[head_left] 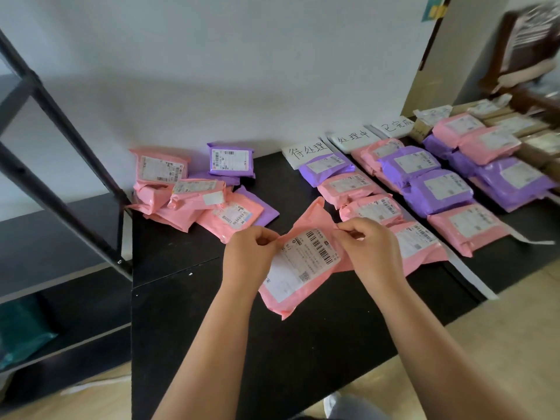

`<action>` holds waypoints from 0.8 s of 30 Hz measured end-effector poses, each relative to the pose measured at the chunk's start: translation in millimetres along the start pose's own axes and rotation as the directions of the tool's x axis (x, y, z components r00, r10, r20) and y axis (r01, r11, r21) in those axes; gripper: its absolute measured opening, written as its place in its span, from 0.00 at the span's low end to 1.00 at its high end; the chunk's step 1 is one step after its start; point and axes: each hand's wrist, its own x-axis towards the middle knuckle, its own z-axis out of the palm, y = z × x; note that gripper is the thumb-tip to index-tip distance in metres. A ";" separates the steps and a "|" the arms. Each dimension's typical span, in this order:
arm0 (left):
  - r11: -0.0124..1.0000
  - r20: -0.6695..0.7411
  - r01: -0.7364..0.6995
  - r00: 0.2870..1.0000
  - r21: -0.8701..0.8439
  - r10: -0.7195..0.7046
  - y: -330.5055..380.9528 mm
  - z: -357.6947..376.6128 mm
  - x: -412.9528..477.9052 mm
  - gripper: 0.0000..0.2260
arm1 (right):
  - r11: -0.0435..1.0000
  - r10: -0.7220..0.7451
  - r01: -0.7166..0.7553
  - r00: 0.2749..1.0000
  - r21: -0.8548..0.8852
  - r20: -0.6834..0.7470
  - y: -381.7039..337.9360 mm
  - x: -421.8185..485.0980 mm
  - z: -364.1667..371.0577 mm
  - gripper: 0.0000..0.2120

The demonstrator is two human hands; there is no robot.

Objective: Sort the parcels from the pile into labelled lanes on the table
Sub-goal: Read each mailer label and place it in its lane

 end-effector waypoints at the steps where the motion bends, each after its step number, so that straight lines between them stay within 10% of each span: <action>1: 1.000 0.015 -0.002 1.000 0.007 0.002 1.5 4.7 1.2 0.04 | 1.000 0.020 -0.020 1.000 0.005 -0.003 4.3 0.7 -1.6 0.02; 13: 1.000 -0.268 0.001 0.963 -0.031 -0.009 34.7 98.0 45.9 0.16 | 0.965 0.202 -0.185 0.976 0.187 -0.079 83.6 79.5 -40.1 0.06; 24: 0.936 -0.139 0.321 0.930 -0.141 -0.340 83.4 219.8 102.2 0.11 | 0.919 0.297 -0.302 0.953 0.255 0.058 193.3 218.2 -67.7 0.06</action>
